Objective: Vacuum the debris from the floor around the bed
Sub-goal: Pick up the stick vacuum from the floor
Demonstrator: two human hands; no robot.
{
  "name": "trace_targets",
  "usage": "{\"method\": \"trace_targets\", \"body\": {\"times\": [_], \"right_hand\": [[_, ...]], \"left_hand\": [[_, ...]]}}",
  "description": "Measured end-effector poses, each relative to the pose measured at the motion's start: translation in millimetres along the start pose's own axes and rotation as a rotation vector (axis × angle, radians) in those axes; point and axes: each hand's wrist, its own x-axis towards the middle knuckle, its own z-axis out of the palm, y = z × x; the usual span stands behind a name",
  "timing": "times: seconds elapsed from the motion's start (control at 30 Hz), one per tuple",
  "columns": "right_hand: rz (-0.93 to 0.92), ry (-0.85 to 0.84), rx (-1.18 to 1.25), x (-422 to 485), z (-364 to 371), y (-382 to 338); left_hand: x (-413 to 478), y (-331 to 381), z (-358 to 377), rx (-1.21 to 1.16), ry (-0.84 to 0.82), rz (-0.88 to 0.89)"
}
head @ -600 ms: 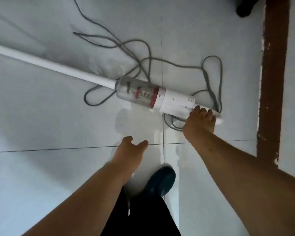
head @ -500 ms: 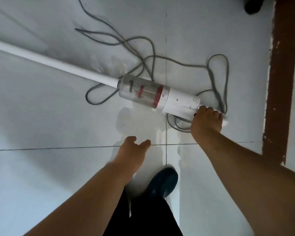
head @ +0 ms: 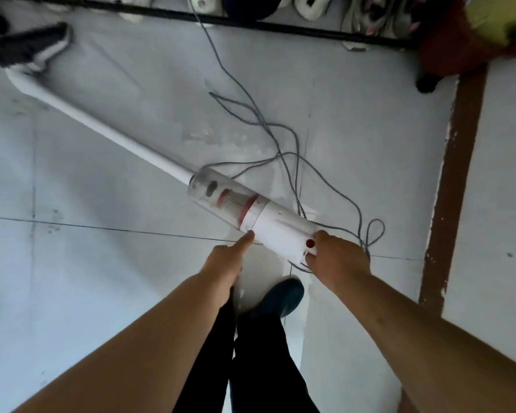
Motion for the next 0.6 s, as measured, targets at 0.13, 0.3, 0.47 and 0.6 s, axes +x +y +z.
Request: {"method": "trace_targets", "body": {"times": [0.13, 0.3, 0.47, 0.6], "right_hand": [[-0.085, -0.104, 0.093, -51, -68, -43], [-0.114, -0.261, 0.170, -96, -150, -88], [-0.068, -0.429, 0.473, -143, -204, -126], [-0.034, -0.552, 0.666, -184, -236, -154]], "left_hand": [[-53, 4, -32, -0.338, -0.005, -0.072], [-111, 8, -80, -0.765, -0.086, -0.032], [-160, 13, -119, -1.010, -0.291, 0.101], [-198, 12, -151, -1.041, -0.301, 0.136]]}}
